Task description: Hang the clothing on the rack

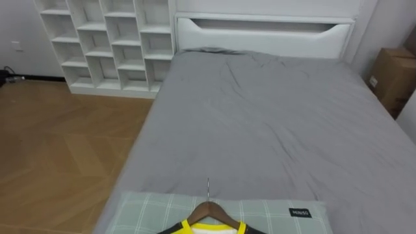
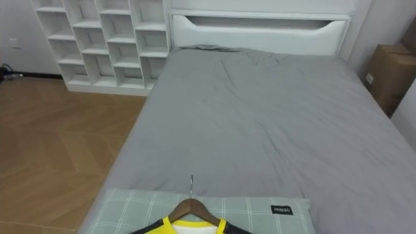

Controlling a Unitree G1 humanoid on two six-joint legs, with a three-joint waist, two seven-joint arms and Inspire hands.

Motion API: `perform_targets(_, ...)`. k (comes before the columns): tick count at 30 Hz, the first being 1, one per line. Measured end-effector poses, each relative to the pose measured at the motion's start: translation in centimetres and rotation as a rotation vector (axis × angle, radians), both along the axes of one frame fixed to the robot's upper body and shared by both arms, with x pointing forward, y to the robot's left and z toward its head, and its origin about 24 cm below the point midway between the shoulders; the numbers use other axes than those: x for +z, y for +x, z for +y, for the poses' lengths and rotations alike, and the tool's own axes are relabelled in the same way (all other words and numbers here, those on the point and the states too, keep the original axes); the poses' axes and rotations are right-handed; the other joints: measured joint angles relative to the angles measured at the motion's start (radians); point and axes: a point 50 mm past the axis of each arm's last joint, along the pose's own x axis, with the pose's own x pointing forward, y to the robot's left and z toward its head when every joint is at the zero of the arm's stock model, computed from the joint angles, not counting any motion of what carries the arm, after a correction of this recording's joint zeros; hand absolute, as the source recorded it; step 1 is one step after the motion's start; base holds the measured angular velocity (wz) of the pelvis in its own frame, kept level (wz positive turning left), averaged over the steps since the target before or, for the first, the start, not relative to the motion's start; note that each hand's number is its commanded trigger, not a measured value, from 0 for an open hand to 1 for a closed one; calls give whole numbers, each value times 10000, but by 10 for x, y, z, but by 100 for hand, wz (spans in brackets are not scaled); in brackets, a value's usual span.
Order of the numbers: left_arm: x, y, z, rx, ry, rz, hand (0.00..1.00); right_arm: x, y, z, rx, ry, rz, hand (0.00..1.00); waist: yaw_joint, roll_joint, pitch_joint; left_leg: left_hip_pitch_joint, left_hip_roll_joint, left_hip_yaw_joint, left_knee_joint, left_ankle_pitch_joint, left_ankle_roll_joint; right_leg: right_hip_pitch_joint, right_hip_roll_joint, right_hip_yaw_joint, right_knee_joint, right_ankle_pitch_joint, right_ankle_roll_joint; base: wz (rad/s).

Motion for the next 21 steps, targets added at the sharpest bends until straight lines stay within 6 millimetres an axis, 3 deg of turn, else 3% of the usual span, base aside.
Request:
perform_targets(4, 10, 0, 19, 679, 1833, 107, 0, 0, -1, -3, -34, -40, 247, 0, 75, 28, -13, -23, -5, -100, 19, -26, -7, 13, 11, -68, -4, -53, -25, 5)
perform_targets(9, 23, 14, 35, 168, 3889, -66, 0, 1, -1, -6, 149, -131, 378, 0, 61, 110, -4, -26, -6, -148, 45, -19, -15, 14, 17, -121, 18, -57, -31, 2)
perform_targets(15, 51, 65, 48, -1030, 6819, -1600, 0, 2, -2, -8, 273, -153, 504, 0, 31, 89, -3, -141, -38, -358, 173, -1, -40, 23, 25, -335, 42, -68, -54, 10)
perform_targets(21, 100, 119, 54, -1614, 9613, -4367, 0, 2, 2, -11, 483, -238, 466, 0, 5, 101, -17, -183, -26, -375, 199, -5, -48, 2, 46, -319, 29, -62, -64, 0)
